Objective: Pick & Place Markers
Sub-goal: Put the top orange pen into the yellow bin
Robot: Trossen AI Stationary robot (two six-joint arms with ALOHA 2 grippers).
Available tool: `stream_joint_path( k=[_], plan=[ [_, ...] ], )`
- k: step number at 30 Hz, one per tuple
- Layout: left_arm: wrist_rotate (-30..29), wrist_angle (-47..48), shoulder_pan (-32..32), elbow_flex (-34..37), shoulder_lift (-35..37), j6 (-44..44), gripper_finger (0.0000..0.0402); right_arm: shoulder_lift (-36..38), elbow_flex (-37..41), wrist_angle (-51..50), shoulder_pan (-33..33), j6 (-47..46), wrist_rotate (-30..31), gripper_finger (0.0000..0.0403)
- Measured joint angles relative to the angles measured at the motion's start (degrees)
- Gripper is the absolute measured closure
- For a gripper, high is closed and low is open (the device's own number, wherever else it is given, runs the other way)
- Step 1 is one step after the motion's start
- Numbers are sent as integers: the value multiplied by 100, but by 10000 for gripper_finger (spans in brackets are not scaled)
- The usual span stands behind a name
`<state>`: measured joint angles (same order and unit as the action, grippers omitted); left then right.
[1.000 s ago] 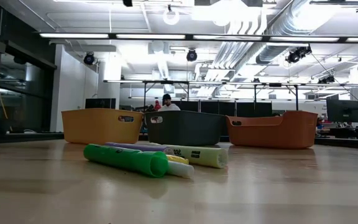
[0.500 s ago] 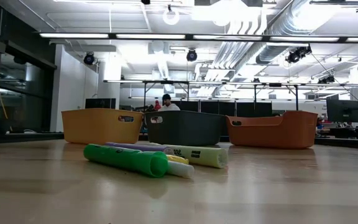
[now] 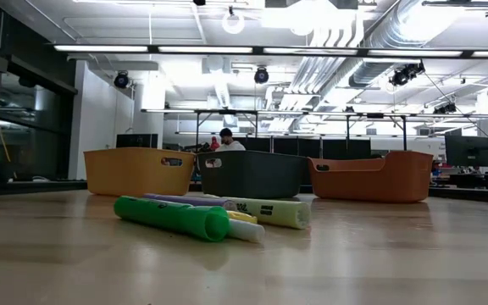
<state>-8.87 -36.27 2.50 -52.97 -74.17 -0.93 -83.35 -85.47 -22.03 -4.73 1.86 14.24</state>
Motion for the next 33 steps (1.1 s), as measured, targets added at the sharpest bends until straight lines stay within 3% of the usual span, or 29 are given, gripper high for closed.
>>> stream_joint_path(
  k=[9,16,21,26,33],
  plan=[
    [84,177,-114,0,0,-510,360,-7,2,-102,2,-171,23,377],
    [58,227,-115,7,-2,-494,360,20,2,-277,-2,-546,86,260],
    [7,294,-116,9,-2,-471,360,52,2,-358,0,-720,170,209],
    [-756,891,-133,9,56,-490,360,153,0,-933,-13,-1123,781,194],
    [-1836,2402,-545,7,495,-1475,360,333,0,-2184,-17,-1882,1173,192]
  ],
)
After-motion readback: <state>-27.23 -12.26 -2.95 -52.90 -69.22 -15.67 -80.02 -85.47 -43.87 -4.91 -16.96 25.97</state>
